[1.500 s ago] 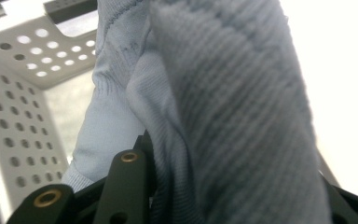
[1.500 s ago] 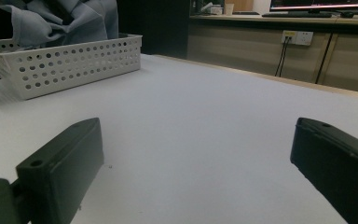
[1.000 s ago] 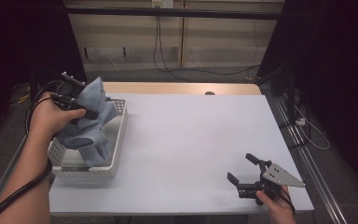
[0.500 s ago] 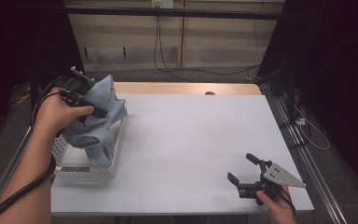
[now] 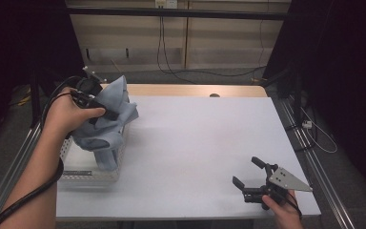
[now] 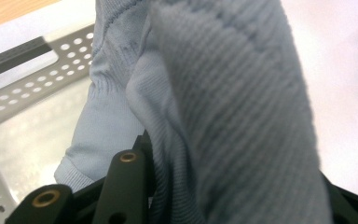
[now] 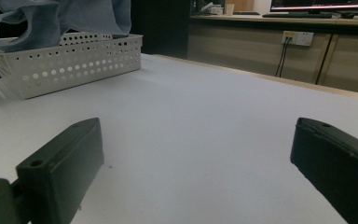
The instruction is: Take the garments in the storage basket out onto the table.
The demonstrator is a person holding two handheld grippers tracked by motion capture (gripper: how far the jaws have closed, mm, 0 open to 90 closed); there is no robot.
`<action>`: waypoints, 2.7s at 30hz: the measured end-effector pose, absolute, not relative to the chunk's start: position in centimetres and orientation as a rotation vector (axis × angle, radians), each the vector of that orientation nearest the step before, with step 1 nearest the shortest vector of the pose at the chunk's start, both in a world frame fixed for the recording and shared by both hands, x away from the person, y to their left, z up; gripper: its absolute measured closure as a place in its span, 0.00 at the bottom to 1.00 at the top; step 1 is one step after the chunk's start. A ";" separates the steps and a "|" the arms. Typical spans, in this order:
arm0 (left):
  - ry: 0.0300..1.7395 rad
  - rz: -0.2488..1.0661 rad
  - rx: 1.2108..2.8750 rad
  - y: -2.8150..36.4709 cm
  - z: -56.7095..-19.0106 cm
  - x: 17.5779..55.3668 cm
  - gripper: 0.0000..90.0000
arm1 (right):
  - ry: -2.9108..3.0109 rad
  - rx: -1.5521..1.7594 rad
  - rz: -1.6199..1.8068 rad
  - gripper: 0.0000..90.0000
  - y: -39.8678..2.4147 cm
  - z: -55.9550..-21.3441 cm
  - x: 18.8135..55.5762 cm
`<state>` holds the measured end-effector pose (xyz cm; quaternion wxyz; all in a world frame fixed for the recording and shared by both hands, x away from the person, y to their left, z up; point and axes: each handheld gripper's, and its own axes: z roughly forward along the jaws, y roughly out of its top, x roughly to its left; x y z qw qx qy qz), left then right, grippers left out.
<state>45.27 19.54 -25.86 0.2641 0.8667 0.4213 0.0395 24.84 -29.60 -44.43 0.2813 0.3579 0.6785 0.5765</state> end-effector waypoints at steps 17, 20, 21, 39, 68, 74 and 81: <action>1.075 0.078 2.336 17.0 -25.8 44.6 0.68 | 1.824 0.957 1.543 0.02 -29.6 -44.5 24.9; 1.057 0.074 2.341 16.5 -26.0 44.5 0.68 | 1.825 0.957 1.544 0.02 -29.6 -44.4 24.9; 1.048 0.072 2.344 16.3 -26.1 44.5 0.68 | 1.826 0.958 1.544 0.02 -29.6 -44.4 24.8; 1.003 0.030 2.331 14.3 -27.3 44.1 0.68 | 1.822 0.960 1.542 0.02 -29.6 -44.4 24.8; 0.939 -0.053 2.300 10.8 -29.4 43.4 0.67 | 1.825 0.951 1.543 0.02 -29.6 -44.4 24.8; 0.919 -0.079 2.292 9.9 -30.0 43.2 0.67 | 1.824 0.950 1.543 0.02 -29.7 -44.4 24.8; 0.896 -0.093 2.299 8.9 -30.6 43.0 0.67 | 1.823 0.952 1.545 0.02 -29.7 -44.4 24.8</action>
